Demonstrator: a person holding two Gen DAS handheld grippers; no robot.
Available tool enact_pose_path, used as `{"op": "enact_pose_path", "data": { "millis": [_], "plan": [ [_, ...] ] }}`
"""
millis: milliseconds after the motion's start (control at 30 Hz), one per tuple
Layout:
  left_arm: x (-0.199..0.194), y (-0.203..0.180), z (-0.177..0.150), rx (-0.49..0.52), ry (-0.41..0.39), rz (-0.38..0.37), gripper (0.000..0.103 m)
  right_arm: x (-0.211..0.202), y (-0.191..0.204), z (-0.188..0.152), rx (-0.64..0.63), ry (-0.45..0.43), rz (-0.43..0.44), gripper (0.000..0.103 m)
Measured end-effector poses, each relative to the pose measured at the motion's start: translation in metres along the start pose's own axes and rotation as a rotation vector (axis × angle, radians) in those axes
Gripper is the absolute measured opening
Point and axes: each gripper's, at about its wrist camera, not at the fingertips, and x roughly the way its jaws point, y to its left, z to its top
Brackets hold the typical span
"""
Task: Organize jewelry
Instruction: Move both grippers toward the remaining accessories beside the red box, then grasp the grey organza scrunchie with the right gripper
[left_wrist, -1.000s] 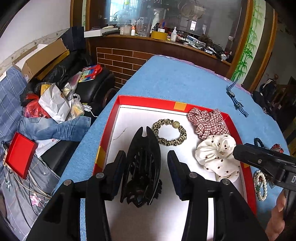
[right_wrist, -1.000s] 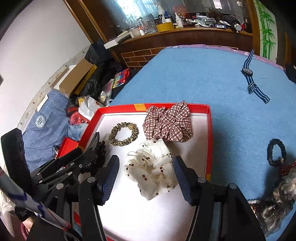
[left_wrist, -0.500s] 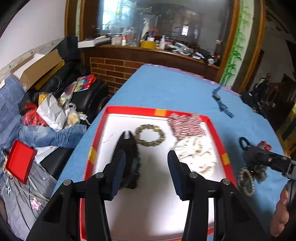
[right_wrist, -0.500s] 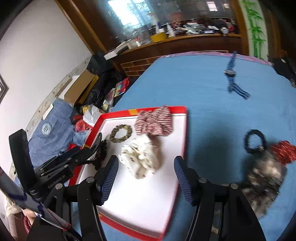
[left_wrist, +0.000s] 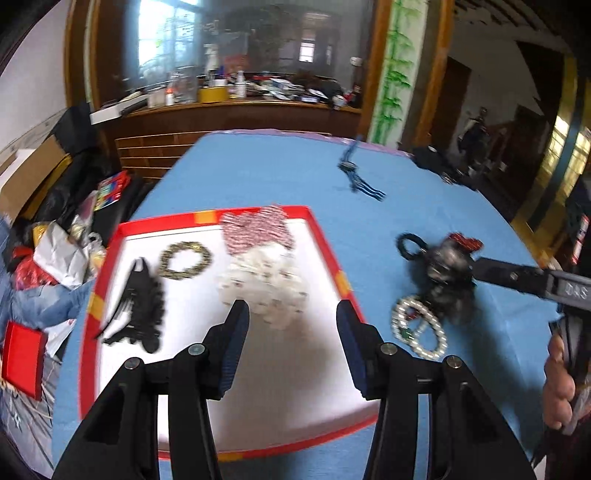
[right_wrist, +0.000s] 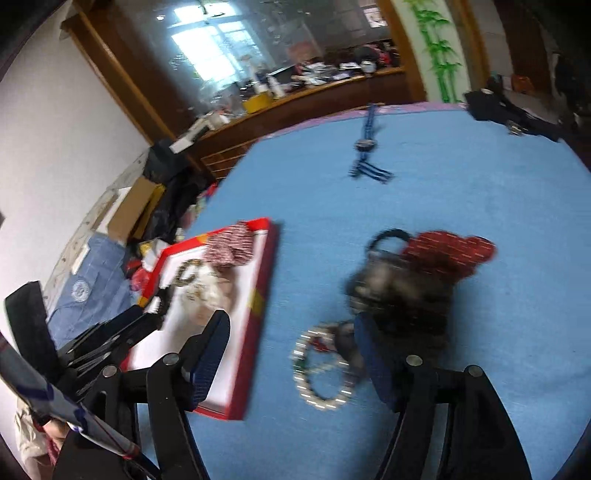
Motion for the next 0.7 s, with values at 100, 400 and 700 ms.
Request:
{"op": "enact_pose_path", "data": {
  "millis": [100,400,700],
  "plan": [
    [0.002,-0.012,-0.003,0.026,0.010,-0.017,0.048,-0.003,-0.025,-0.001,0.050,-0.001,-0.034,0.075],
    [0.013,-0.039,-0.009,0.068,0.045,-0.064,0.050,0.026,-0.056,0.002,0.107,0.065,-0.104,0.084],
    [0.026,-0.062,-0.018,0.102,0.089,-0.101,0.053,0.062,-0.041,0.001,-0.030,0.123,-0.226,0.082]
  ]
}}
